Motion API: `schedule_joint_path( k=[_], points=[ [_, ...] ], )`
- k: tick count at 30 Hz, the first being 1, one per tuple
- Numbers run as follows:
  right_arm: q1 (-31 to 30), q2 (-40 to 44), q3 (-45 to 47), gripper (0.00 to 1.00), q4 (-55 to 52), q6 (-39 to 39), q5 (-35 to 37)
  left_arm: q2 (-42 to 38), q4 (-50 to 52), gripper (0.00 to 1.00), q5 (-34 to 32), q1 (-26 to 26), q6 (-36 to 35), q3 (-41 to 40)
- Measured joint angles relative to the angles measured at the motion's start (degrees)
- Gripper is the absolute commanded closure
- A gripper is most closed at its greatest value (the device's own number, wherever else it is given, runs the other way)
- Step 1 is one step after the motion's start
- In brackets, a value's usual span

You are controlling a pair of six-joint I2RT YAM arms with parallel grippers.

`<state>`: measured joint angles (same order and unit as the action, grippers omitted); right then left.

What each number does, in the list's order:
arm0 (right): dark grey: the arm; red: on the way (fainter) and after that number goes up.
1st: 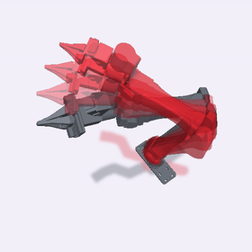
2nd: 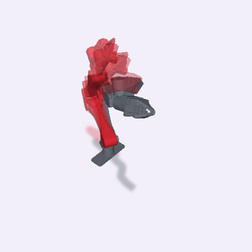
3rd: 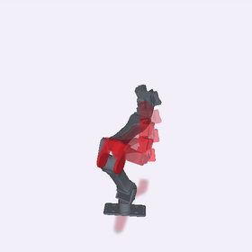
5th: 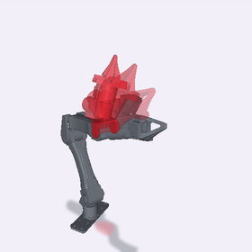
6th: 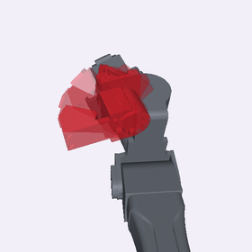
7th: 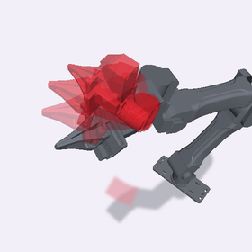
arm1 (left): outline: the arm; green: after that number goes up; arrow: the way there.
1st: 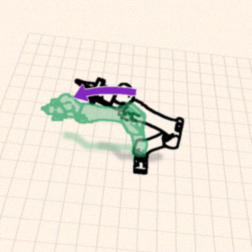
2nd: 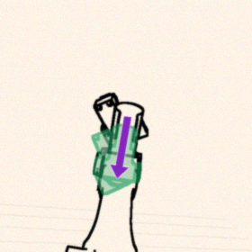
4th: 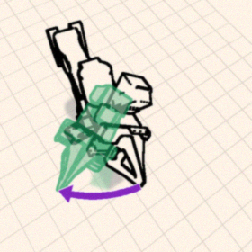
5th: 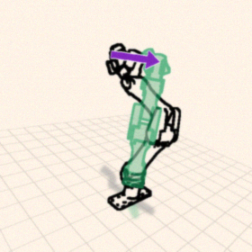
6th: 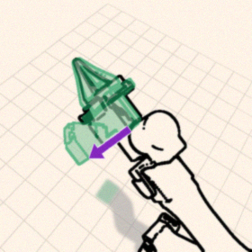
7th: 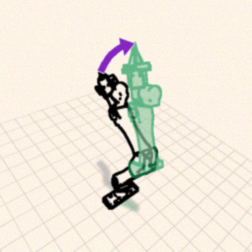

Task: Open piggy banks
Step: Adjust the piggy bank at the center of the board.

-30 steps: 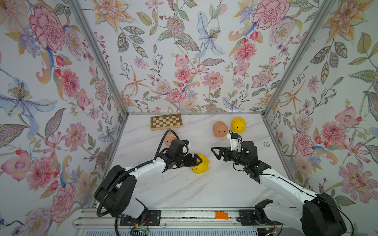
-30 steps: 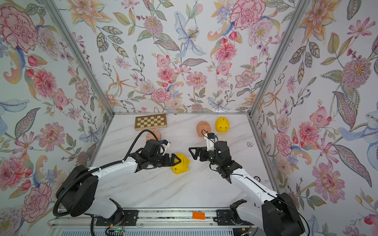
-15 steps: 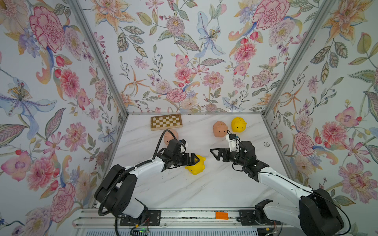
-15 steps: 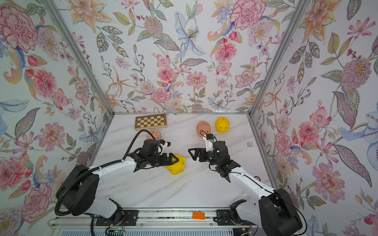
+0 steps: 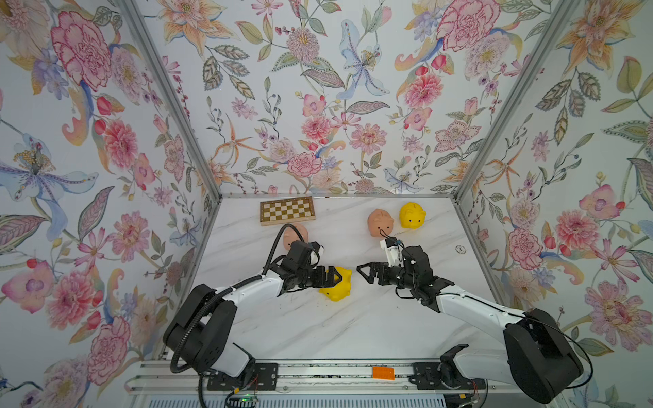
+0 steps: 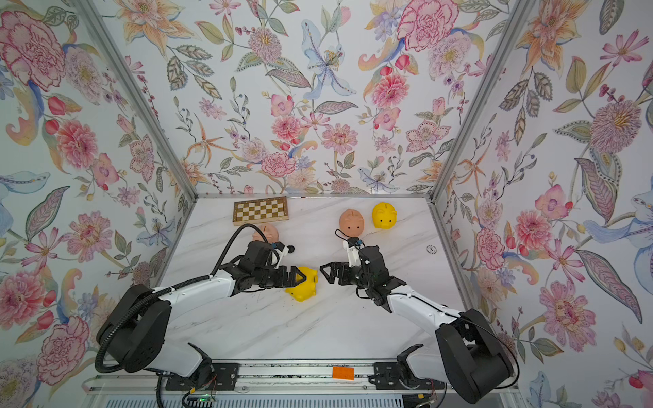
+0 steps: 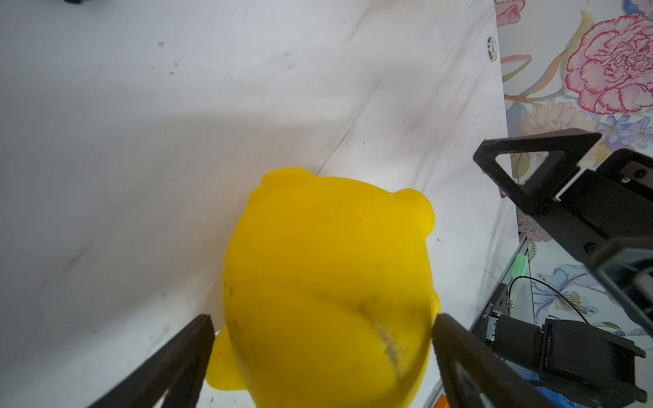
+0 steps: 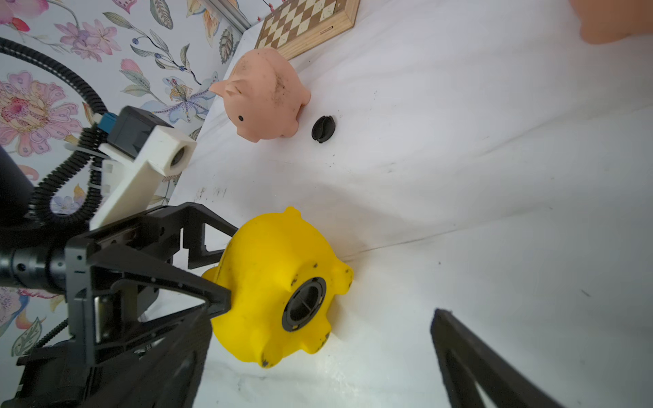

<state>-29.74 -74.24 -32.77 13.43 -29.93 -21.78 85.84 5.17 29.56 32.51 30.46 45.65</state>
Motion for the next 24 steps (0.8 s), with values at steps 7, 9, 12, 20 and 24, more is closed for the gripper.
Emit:
schedule_joint_path(
  k=[7,9,12,20,24],
  points=[
    [-4.0,-3.6,0.0,0.01,-3.8,1.1,4.5,-0.5,4.5,0.01,-3.1,0.0,-4.1,2.6],
    [-5.4,-4.9,0.0,0.01,-3.8,1.2,5.2,-0.5,5.3,0.01,-3.4,0.0,-4.4,3.1],
    [-7.2,-7.6,0.0,0.01,-3.8,1.2,6.4,-0.5,6.3,0.01,-3.9,0.0,-4.7,3.5],
    [-9.9,-12.3,-1.5,0.01,-2.6,1.1,7.6,-0.5,7.7,0.01,-4.5,0.0,-4.7,4.0],
    [-10.6,-13.7,-2.3,0.01,-1.6,1.0,7.7,-0.5,7.8,0.01,-4.5,0.0,-4.7,4.0]
  ],
)
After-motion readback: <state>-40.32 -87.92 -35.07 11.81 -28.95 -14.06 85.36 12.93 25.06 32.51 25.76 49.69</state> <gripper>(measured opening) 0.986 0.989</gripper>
